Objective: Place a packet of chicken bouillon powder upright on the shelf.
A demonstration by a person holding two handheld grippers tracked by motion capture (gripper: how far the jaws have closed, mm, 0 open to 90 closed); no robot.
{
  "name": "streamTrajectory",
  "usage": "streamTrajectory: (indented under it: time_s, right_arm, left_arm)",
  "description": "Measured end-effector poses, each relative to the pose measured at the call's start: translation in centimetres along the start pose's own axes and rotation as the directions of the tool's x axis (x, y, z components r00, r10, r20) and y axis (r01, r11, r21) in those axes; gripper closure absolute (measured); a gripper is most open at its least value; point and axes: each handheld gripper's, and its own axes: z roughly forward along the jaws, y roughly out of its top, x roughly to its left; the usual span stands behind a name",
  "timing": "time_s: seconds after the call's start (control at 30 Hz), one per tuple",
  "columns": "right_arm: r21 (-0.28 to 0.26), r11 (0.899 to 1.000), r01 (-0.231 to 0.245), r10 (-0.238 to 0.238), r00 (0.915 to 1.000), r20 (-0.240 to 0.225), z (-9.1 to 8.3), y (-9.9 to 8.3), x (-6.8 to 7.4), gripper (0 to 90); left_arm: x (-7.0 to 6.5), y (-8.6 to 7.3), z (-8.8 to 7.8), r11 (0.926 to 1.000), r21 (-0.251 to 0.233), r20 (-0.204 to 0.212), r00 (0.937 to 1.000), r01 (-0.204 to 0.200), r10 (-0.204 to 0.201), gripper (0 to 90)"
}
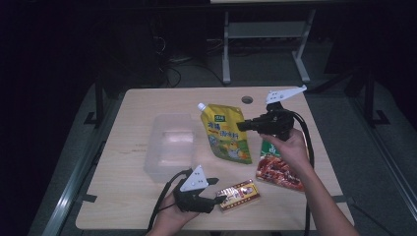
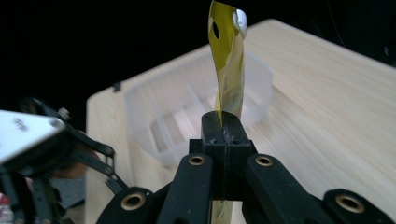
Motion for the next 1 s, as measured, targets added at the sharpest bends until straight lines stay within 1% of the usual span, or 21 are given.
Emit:
streamTrajectory:
  time_s: [0.07, 0.2, 0.27, 0.37, 0.47, 0.63, 0.83, 0.87, 0.9, 0.97, 1.0]
  right_arm:
    - [-0.008, 1.000, 0.016, -0.016, 0.9997, -0.017, -0.1, 0.9, 0.7, 90.0]
    - [-0.015, 0.999, 0.047, -0.048, 0.9982, -0.036, 0.2, 2.4, 1.6, 90.0]
    - [-0.020, 0.998, 0.064, -0.065, 0.9969, -0.045, 0.6, 3.1, 2.0, 90.0]
    - [-0.031, 0.997, 0.077, -0.079, 0.9946, -0.068, 1.5, 4.1, 2.4, 90.0]
    - [-0.035, 0.995, 0.092, -0.095, 0.9912, -0.092, 2.5, 5.0, 2.7, 90.0]
    - [-0.044, 0.992, 0.117, -0.122, 0.9843, -0.128, 4.6, 6.4, 3.2, 90.0]
    - [-0.035, 0.991, 0.126, -0.131, 0.9766, -0.171, 7.5, 7.4, 3.5, 90.0]
    - [-0.035, 0.992, 0.125, -0.129, 0.9755, -0.178, 8.0, 7.5, 3.5, 90.0]
    - [-0.031, 0.991, 0.128, -0.131, 0.9733, -0.188, 8.7, 7.6, 3.6, 90.0]
    - [-0.025, 0.992, 0.124, -0.127, 0.9722, -0.197, 9.7, 7.7, 3.7, 90.0]
    - [-0.019, 0.992, 0.122, -0.123, 0.9714, -0.203, 10.0, 7.7, 3.7, 90.0]
  left_arm:
    - [-0.2, 0.0, -0.1, 1.0000, -0.002, 0.003, 1.0000, -0.004, 0.005, 39.6]
    - [-0.5, -0.3, 0.0, 0.9994, -0.013, 0.008, 0.9995, -0.031, 0.031, 35.7]
    - [-0.4, -0.4, 0.0, 0.9995, -0.008, 0.016, 0.9994, -0.029, 0.029, 34.9]
    - [-0.4, -0.4, 0.0, 0.9994, -0.019, 0.019, 0.9994, -0.030, 0.030, 33.6]
    - [-0.5, -0.5, -0.1, 0.9996, -0.021, 0.019, 0.9996, -0.019, 0.019, 33.5]
    - [-0.8, -0.5, -0.1, 0.9993, -0.023, 0.019, 0.9994, -0.030, 0.030, 33.1]
    - [-0.8, -0.6, -0.2, 0.9987, -0.023, 0.031, 0.9985, -0.045, 0.045, 32.9]
    - [-0.8, -0.6, -0.2, 0.9981, -0.027, 0.030, 0.9980, -0.055, 0.056, 32.9]
    - [-0.9, -0.6, -0.3, 0.9980, -0.022, 0.030, 0.9978, -0.059, 0.060, 32.9]
    - [-0.9, -0.6, -0.3, 0.9981, -0.017, 0.035, 0.9976, -0.059, 0.060, 32.6]
    - [-0.9, -0.6, -0.4, 0.9973, -0.015, 0.035, 0.9968, -0.071, 0.072, 32.6]
